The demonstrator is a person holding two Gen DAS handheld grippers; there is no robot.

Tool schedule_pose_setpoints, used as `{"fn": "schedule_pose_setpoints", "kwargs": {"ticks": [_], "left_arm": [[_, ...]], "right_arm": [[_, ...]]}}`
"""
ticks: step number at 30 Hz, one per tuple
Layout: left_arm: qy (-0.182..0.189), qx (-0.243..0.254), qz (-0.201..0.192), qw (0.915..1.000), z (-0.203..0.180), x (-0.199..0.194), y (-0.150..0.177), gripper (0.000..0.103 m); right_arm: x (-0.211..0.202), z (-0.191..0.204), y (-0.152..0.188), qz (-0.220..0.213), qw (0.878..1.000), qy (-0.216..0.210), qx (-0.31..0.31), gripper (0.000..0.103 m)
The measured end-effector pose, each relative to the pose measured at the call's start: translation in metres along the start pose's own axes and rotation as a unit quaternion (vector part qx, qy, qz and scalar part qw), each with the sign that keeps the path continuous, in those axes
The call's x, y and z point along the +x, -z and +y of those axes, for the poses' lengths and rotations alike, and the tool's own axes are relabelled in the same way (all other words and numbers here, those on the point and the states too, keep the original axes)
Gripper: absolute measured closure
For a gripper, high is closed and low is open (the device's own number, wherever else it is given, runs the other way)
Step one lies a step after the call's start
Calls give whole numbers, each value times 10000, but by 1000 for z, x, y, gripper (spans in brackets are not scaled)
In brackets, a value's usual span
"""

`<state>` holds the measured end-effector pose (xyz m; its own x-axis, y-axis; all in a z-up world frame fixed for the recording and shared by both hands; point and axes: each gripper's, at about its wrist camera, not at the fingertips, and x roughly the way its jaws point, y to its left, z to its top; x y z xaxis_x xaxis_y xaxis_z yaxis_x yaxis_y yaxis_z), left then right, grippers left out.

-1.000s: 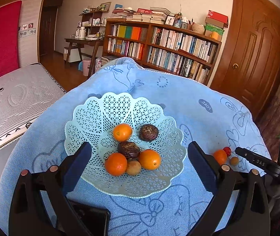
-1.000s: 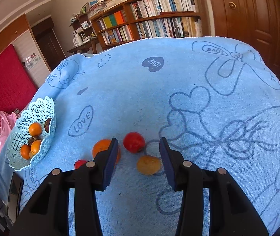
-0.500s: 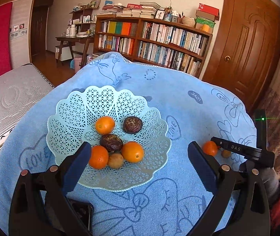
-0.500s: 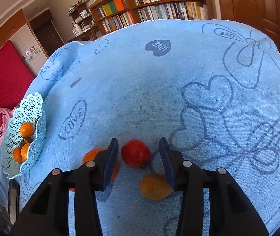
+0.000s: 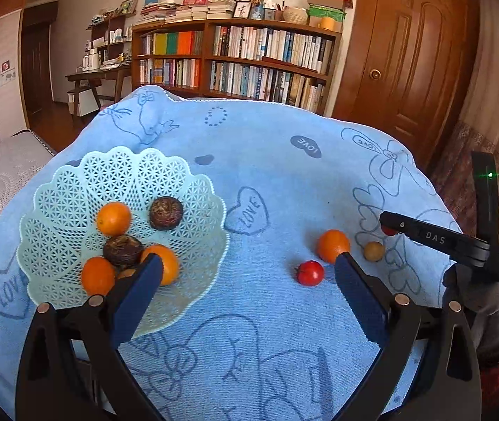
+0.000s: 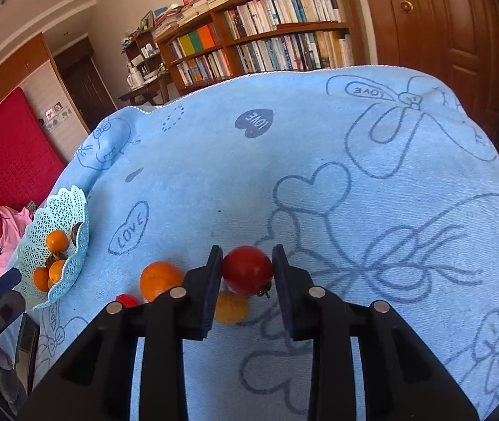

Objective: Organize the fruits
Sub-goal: 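Grasp an orange with the left tool while the right tool holds the tomato, then carry the orange into the basket with the left tool while the right tool drops the tomato in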

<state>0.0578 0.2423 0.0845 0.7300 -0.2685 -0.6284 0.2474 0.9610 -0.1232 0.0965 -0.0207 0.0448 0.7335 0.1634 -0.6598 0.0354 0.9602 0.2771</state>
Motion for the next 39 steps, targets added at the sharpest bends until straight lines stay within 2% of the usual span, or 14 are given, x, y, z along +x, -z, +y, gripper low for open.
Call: {"fn": "schedule_pose_setpoints", "kwargs": {"ticks": [5, 10, 16, 18, 21, 25, 26, 27, 32, 39], "left_arm": [[111, 198, 162, 9996, -28, 23, -1, 4], [245, 456, 300, 9982, -59, 47, -5, 5], [308, 800, 566, 9947, -87, 80, -5, 27], [350, 806, 676, 9938, -90, 91, -5, 36], [438, 774, 822, 9926, -93, 104, -6, 45], [509, 741, 978, 9911, -94, 116, -3, 51], [517, 726, 1011, 9909, -94, 119, -1, 60], [507, 706, 1036, 9908, -93, 121, 1, 63], [656, 533, 993, 9915, -87, 116, 2, 63], [609, 353, 743, 9947, -74, 88, -1, 63]], "right_arm": [[-17, -23, 13, -130, 9997, 124, 147, 73], [-16, -36, 23, -189, 9993, 168, 278, 73], [-19, -32, 29, -252, 9995, 112, 165, 73], [-20, -30, 30, -256, 9995, 59, 149, 73], [-22, -29, 32, -266, 9995, -8, 173, 73], [-20, -27, 34, -242, 9996, -21, 142, 73], [-20, -26, 35, -239, 9996, -17, 127, 73], [-19, -26, 35, -238, 9996, -16, 119, 73], [-17, -27, 35, -202, 9996, -11, 172, 73], [-15, -28, 36, -191, 9996, 5, 192, 73]]}}
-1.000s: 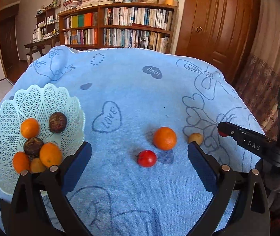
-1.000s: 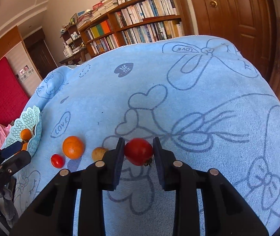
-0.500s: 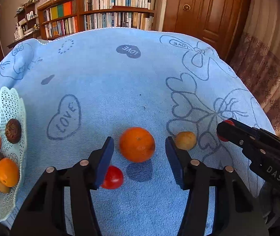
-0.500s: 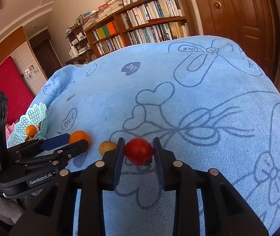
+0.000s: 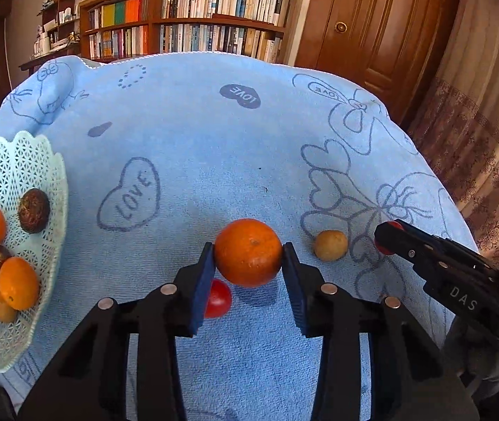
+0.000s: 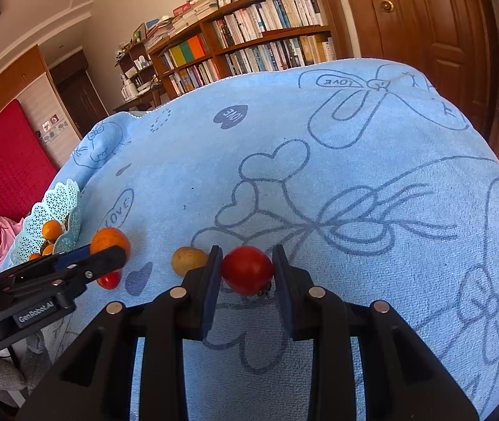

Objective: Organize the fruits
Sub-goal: 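Carry the orange into the basket with the left tool while the right tool drops the tomato in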

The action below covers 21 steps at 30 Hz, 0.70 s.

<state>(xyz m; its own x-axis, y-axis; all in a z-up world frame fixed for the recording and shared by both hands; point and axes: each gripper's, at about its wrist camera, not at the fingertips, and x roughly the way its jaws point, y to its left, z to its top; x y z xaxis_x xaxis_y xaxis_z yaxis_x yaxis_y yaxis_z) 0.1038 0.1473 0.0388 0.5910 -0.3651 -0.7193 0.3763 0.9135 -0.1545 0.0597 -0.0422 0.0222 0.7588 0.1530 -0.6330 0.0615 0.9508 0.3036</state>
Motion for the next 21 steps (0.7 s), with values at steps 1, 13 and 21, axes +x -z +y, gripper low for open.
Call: {"fn": "schedule_pose_setpoints", "kwargs": {"ticks": [1, 13, 21], "left_arm": [[-31, -16, -66, 10000, 2, -7, -1, 63], [-776, -534, -758, 9927, 81, -93, 4, 63], [-1311, -886, -799, 9842, 153, -117, 12, 63]], "right_arm": [[0, 0, 0, 2, 10000, 3, -1, 73], [-2, -1, 0, -65, 9999, 134, -9, 73], [-5, 15, -3, -68, 9994, 269, -189, 73]]}}
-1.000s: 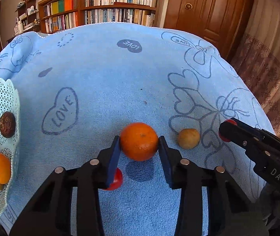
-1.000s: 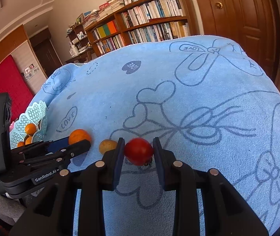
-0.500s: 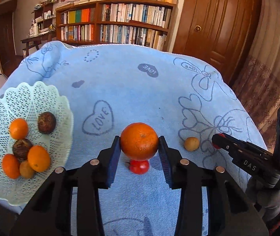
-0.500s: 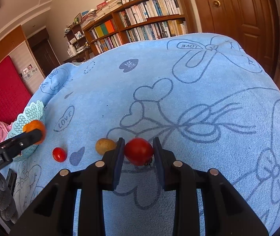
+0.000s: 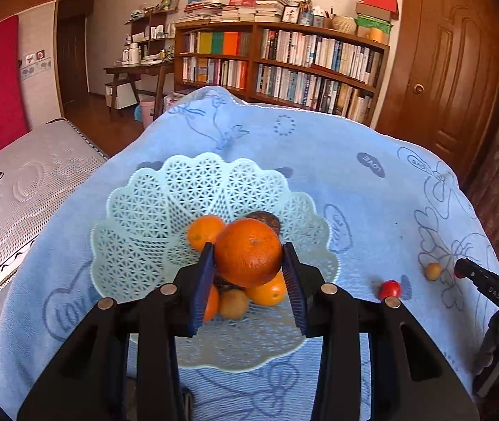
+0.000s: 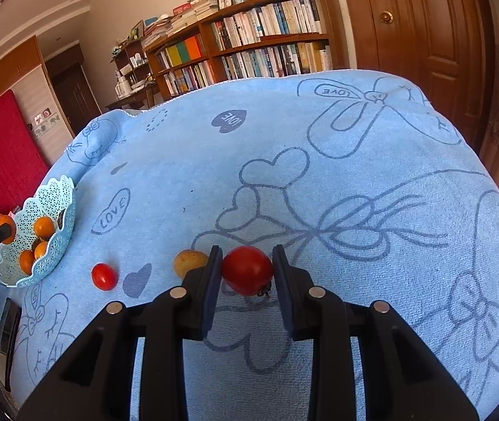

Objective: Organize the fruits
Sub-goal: 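Carry the orange into the basket with the left tool while the right tool drops the tomato in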

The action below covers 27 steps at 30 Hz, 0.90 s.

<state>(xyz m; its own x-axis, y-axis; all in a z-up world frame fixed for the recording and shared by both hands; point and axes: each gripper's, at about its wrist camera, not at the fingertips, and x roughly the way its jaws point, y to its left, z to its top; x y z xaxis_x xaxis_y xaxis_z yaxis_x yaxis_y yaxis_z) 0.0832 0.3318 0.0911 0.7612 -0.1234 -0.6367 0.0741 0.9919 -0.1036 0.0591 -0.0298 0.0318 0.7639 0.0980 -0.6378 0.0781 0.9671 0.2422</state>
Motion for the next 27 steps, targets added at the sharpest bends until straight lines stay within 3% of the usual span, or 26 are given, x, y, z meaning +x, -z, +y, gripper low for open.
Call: {"fn": "schedule_pose_setpoints", "kwargs": {"ticks": [5, 7, 8, 9, 16, 18, 27], "left_arm": [[-49, -189, -86, 9998, 27, -2, -2, 62], [-5, -243, -132, 9996, 34, -5, -3, 55], [-10, -267, -170, 9995, 36, -7, -3, 44], [-51, -290, -231, 9993, 39, -9, -3, 39], [-23, -517, -360, 9980, 64, -21, -7, 39], [-34, -559, -408, 9976, 71, -26, -8, 33], [-77, -770, -509, 9957, 87, -35, -14, 27]], "right_arm": [[0, 25, -6, 23, 9998, -193, -103, 73], [0, 40, -9, 13, 9994, -291, -208, 73], [0, 48, -11, 7, 9990, -343, -270, 73], [1, 57, -12, 1, 9986, -397, -337, 73], [3, 121, -21, 53, 9929, -969, -690, 73], [6, 140, -23, 73, 9905, -1127, -790, 73], [28, 212, -25, 218, 9807, -1541, -1181, 73]]}}
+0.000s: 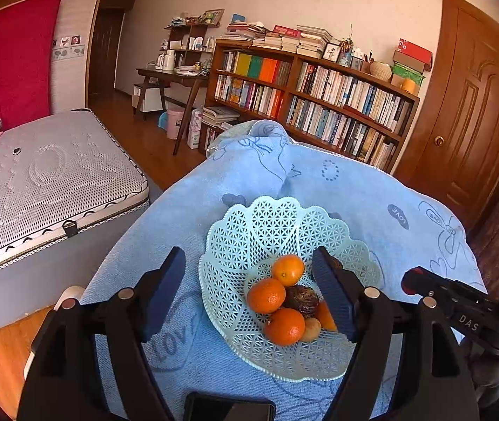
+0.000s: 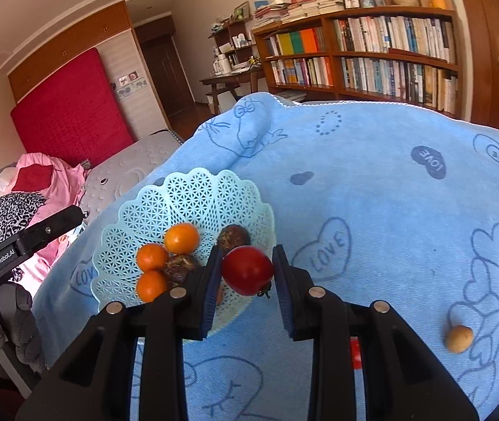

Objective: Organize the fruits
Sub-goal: 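Carry the orange into the basket with the left tool while the right tool drops the tomato in, then move the right tool to a small tan fruit and grasp it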

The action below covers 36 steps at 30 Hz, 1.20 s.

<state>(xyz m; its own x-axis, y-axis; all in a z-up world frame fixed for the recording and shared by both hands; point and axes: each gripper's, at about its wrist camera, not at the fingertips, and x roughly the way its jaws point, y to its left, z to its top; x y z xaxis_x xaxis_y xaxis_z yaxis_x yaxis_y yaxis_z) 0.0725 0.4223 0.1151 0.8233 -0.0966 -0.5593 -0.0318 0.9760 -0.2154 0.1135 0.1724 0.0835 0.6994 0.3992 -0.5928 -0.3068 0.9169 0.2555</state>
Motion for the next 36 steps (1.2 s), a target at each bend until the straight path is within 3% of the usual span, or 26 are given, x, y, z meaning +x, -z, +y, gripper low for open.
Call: {"fn": "schedule_pose_setpoints", "kwargs": {"ticks": [7, 14, 24, 36], "left_arm": [[25, -47, -10, 10000, 3, -1, -3, 20], [44, -30, 18, 10000, 2, -2, -3, 20], [168, 80, 14, 9998, -13, -4, 1, 13], [333, 301, 68, 9990, -33, -3, 9, 10]], "right_arm": [[25, 13, -5, 106, 9999, -2, -48, 72], [15, -4, 1, 27, 9998, 162, 69, 72], [-18, -63, 21, -92, 9952, 743, 626, 69], [-63, -139, 47, -194, 9783, 1654, 1236, 68]]}}
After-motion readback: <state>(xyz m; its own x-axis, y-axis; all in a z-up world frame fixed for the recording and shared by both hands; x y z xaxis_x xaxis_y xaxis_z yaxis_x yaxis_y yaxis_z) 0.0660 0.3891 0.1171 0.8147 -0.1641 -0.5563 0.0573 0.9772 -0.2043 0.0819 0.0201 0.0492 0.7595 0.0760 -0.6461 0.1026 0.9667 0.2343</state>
